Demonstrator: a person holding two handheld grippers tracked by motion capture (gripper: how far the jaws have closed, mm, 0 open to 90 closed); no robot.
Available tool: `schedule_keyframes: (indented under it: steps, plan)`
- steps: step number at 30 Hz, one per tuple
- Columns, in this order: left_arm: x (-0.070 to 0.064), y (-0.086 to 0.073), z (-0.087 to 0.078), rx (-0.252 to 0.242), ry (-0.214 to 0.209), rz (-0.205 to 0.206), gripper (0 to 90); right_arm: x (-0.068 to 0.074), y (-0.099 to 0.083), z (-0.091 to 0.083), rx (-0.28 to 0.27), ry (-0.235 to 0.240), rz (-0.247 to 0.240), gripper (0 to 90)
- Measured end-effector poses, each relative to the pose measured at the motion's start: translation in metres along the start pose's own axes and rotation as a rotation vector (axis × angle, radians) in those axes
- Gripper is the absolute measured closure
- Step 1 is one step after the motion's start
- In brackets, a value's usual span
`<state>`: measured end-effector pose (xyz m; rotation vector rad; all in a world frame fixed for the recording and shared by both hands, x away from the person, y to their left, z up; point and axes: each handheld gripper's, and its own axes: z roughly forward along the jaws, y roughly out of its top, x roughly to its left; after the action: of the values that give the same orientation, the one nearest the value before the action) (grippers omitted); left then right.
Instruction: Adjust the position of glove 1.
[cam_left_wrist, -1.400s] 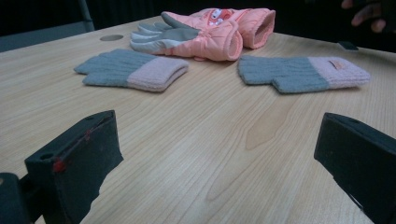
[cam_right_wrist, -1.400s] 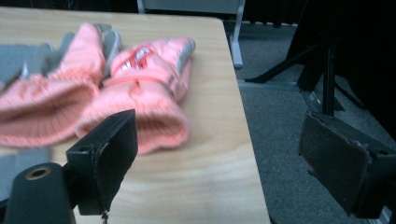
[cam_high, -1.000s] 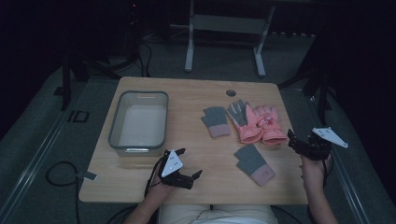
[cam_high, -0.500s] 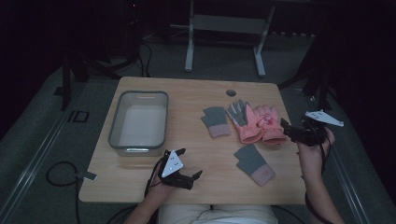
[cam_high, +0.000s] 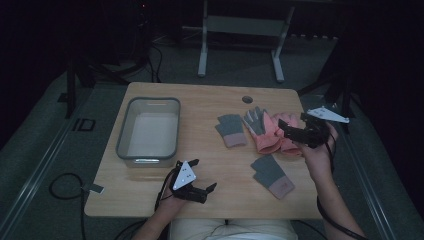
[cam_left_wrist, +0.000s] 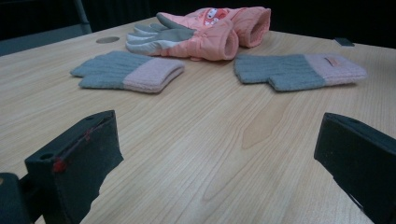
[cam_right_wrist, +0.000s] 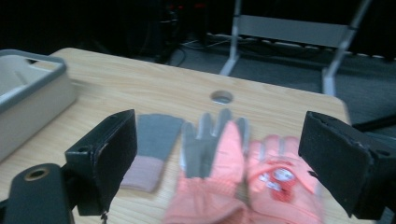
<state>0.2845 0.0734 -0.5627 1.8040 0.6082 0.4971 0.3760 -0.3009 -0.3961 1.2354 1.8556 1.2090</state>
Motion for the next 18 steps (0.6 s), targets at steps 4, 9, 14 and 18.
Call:
schedule_keyframes:
  steps: [4, 9, 14, 18]
  plan:
    - [0.000, 0.000, 0.000, 0.001, 0.000, 0.000, 0.0, 0.010, 0.004, 0.011, 0.011, 0.050, -0.015, 13.3]
    - [0.000, 0.000, 0.000, 0.000, -0.001, -0.001, 0.0, 0.021, 0.005, 0.030, 0.058, 0.081, -0.009, 13.8]
    - [0.000, 0.000, 0.000, -0.001, -0.003, -0.004, 0.0, 0.031, 0.006, 0.045, 0.075, 0.120, -0.017, 15.9]
    - [0.000, 0.000, 0.000, -0.001, -0.004, -0.002, 0.0, 0.041, 0.008, 0.055, 0.073, 0.152, -0.056, 23.4]
